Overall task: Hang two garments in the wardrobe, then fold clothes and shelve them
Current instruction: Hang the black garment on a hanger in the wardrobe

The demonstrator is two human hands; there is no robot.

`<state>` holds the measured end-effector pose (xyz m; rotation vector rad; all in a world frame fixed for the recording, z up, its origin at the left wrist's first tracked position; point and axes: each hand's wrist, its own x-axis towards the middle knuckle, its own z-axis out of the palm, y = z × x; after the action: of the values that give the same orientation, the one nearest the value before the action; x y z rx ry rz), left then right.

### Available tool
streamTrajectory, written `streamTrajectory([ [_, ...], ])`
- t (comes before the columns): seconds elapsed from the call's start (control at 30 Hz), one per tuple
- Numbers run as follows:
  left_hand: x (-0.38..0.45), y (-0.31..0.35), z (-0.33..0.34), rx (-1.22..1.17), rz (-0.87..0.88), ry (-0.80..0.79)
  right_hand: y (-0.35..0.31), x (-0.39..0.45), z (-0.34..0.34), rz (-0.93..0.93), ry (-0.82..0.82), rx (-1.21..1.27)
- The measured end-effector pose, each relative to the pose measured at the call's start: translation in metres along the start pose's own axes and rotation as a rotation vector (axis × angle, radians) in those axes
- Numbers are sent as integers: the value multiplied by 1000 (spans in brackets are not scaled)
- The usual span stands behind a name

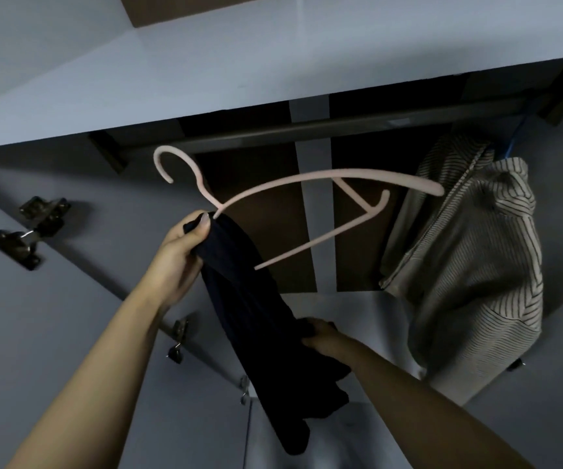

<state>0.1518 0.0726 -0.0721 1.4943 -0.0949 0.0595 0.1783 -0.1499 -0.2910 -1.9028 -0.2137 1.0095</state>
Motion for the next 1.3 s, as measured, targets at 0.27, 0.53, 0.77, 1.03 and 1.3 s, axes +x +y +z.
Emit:
streamTrajectory([
  [0.27, -20, 4, -35, 126, -7, 49, 2, -17, -46, -129, 138, -51],
  [0.53, -7, -3, -43, 59, 6, 1, -15, -85, -123, -77, 273, 576],
  [0.77, 13, -8, -15, 7, -44, -134, -18, -141, -149, -15, 253, 359],
  [1.03, 23, -15, 13, -61, -131, -201, 1, -177, -163, 129, 564, -135],
  [1.3, 13, -5, 40, -114, -156, -305, -9, -49, 2, -86, 201, 144],
])
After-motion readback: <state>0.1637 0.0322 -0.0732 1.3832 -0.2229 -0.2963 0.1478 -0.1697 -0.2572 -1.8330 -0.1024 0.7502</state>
